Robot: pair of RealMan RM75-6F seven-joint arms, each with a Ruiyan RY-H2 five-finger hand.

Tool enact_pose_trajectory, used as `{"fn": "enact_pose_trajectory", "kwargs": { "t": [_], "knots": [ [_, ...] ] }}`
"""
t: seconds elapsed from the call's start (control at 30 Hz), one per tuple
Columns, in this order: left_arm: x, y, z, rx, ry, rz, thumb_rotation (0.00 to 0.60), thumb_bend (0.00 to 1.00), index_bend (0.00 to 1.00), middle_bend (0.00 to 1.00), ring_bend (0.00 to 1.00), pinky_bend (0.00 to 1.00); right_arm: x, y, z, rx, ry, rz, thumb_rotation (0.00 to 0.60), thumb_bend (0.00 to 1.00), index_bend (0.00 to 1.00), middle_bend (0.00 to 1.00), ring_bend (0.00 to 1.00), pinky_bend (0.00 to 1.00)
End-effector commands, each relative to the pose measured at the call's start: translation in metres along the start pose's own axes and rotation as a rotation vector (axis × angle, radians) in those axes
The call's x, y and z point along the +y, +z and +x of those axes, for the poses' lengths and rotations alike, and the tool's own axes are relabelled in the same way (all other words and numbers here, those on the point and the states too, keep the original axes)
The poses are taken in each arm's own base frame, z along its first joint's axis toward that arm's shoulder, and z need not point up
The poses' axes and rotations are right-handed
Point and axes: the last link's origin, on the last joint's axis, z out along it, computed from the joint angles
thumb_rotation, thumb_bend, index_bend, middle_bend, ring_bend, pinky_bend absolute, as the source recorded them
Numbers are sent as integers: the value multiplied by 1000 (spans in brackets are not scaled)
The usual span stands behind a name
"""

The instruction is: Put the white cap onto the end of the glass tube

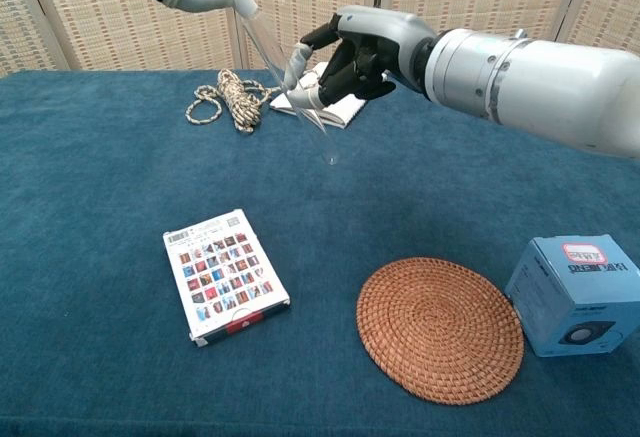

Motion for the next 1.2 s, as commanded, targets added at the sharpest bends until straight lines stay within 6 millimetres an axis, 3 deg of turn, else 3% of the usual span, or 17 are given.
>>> {"fn": "enact_pose_trajectory", "kwargs": {
  "t": [0.03,1.2],
  "knots": [
    [0,0,-1,-2,1,1,600,438,581,44,0,0,0,0,-1,-3,-2,-1,600,538,958,1000,1000,1000],
    [-1,6,-15,-36,24,3,600,438,585,44,0,0,-2,4,-6,-13,9,3,600,538,972,1000,1000,1000]
  ]
}}
